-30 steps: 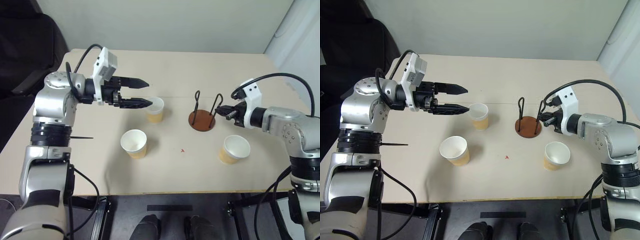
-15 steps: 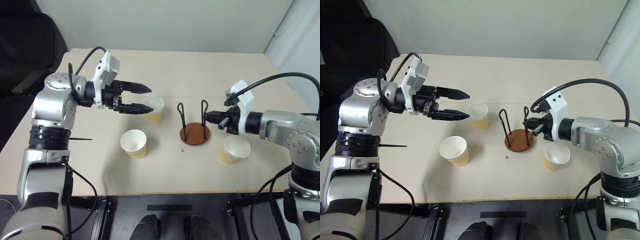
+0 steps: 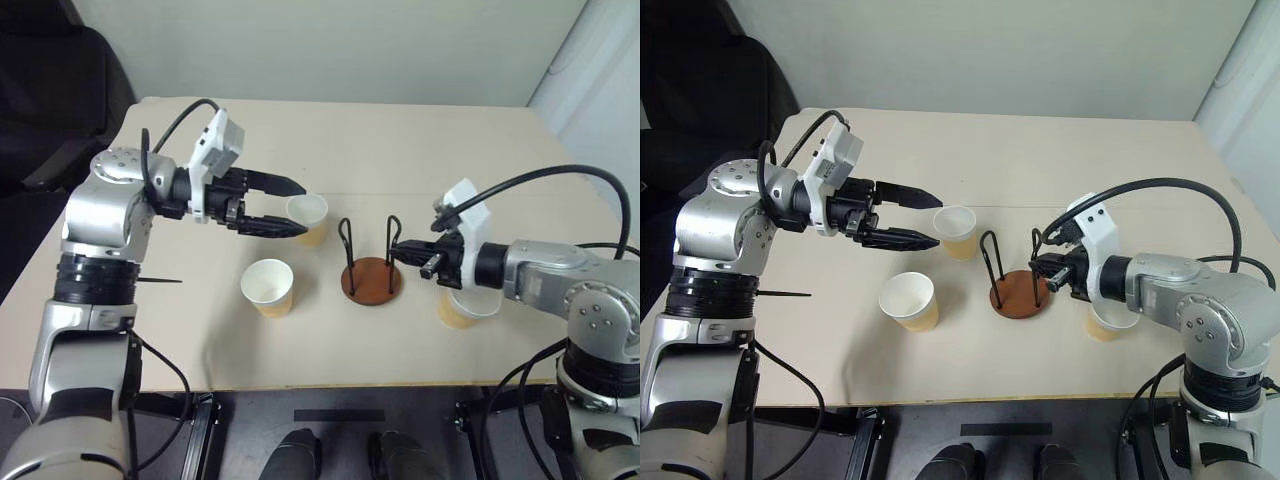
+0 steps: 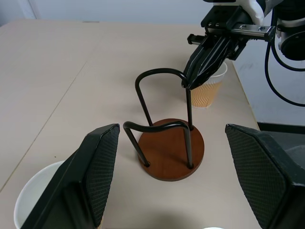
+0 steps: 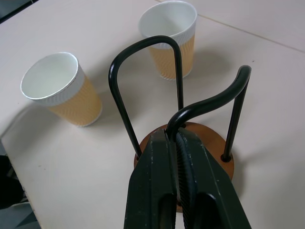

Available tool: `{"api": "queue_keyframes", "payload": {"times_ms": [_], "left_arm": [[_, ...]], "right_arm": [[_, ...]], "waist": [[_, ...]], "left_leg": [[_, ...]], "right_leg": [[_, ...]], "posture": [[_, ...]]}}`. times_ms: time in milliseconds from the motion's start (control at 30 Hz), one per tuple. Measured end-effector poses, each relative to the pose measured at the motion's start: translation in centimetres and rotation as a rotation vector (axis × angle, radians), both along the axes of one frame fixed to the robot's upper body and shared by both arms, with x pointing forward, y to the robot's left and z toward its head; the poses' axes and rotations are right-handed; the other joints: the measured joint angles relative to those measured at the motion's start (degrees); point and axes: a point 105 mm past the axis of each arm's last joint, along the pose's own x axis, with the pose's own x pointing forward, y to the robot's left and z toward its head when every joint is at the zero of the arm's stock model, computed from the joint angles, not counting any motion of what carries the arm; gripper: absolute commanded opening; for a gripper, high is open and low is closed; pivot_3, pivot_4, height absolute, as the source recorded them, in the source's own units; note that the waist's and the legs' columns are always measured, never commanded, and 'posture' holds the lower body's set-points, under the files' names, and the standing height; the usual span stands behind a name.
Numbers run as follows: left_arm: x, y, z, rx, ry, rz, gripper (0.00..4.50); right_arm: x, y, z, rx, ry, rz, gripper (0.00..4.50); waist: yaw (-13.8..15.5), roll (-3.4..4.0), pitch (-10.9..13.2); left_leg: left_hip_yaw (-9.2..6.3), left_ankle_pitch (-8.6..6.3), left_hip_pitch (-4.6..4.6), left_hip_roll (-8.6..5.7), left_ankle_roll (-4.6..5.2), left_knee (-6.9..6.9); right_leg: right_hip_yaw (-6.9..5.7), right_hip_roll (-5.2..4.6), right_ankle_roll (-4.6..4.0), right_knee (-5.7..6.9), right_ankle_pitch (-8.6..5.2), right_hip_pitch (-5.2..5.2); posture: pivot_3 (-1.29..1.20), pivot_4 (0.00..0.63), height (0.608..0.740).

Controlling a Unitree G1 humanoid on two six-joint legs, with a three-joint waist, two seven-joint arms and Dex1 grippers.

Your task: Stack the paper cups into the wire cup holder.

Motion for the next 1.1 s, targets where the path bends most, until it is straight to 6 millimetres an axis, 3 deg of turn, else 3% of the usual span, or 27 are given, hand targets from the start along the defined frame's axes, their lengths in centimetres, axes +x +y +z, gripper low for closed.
{"api": "queue_keyframes", "payload": {"times_ms": [600,633,833,1100], "left_arm": [[0.0,-0.1,0.0,0.006,-0.004,-0.006,3.82],[0.0,-0.1,0.0,0.006,-0.003,-0.006,3.82],[0.0,-0.1,-0.1,0.006,-0.003,-0.004,3.82],[0.1,-0.1,0.0,0.006,-0.007,-0.004,3.82]], "right_arm": [[-1.9,0.2,-1.3,-0.043,0.033,0.040,0.02],[-2.0,0.0,-1.5,-0.056,0.034,0.037,0.50],[-2.3,0.2,-2.5,-0.090,0.063,0.050,2.40],[-2.2,-0.3,-2.2,-0.120,0.051,0.040,2.40]], "waist": [[0.0,0.00,0.0],[0.0,0.00,0.0],[-0.1,0.00,0.0],[0.0,0.00,0.0]], "left_leg": [[0.00,0.00,0.00,0.00,0.00,0.01],[0.00,0.00,0.00,0.00,0.00,0.01],[0.00,0.00,0.00,0.00,0.00,0.01],[0.00,0.00,0.00,0.00,0.00,0.02]], "right_leg": [[0.00,0.00,0.00,0.01,0.00,0.00],[0.00,0.00,0.00,0.01,0.00,0.00],[0.00,0.00,0.00,0.03,0.00,0.00],[0.00,0.00,0.00,0.03,0.00,0.00]], "posture": [[0.00,0.150,0.740],[0.00,0.150,0.740],[0.00,0.150,0.740],[0.00,0.150,0.740]]}}
